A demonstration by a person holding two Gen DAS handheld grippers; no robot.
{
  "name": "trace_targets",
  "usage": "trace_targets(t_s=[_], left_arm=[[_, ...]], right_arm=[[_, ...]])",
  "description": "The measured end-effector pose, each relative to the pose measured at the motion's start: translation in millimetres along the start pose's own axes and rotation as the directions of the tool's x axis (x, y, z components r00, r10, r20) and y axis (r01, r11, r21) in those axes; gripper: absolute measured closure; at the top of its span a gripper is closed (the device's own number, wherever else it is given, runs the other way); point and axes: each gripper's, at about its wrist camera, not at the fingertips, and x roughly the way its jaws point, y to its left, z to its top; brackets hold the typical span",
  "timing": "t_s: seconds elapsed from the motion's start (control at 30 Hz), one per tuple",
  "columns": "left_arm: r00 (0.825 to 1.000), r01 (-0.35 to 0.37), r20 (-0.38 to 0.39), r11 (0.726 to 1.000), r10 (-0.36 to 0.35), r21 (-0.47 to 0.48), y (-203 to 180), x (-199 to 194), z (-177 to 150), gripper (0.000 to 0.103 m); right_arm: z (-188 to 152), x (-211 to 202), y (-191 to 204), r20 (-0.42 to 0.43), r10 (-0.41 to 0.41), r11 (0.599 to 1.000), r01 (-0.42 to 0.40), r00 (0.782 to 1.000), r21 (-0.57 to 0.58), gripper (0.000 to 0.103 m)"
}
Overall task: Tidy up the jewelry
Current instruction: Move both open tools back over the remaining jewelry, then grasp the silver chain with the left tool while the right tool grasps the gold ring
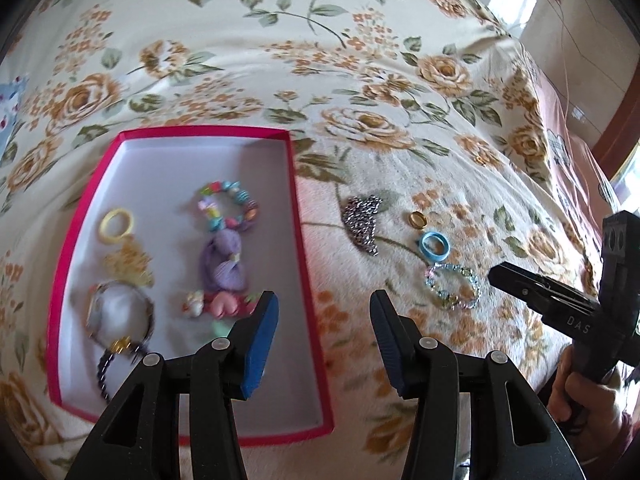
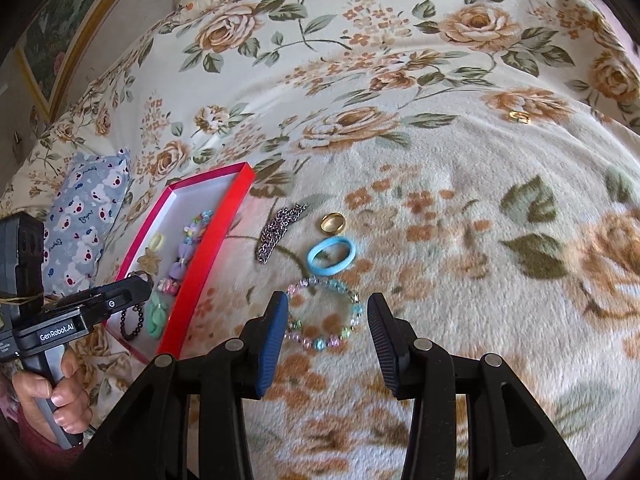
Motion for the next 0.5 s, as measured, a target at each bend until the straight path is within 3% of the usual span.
trace_targets(t_s=[0.5], left_arm=[[0.997,-0.005,-0.074,0.997,0.01,0.073,-29.8,82.9,48.6,0.056]], right_arm=[[42.8,46.8,-1.4,-0.045,-0.022,0.998,0.019,0.999,-0.062,0.061]])
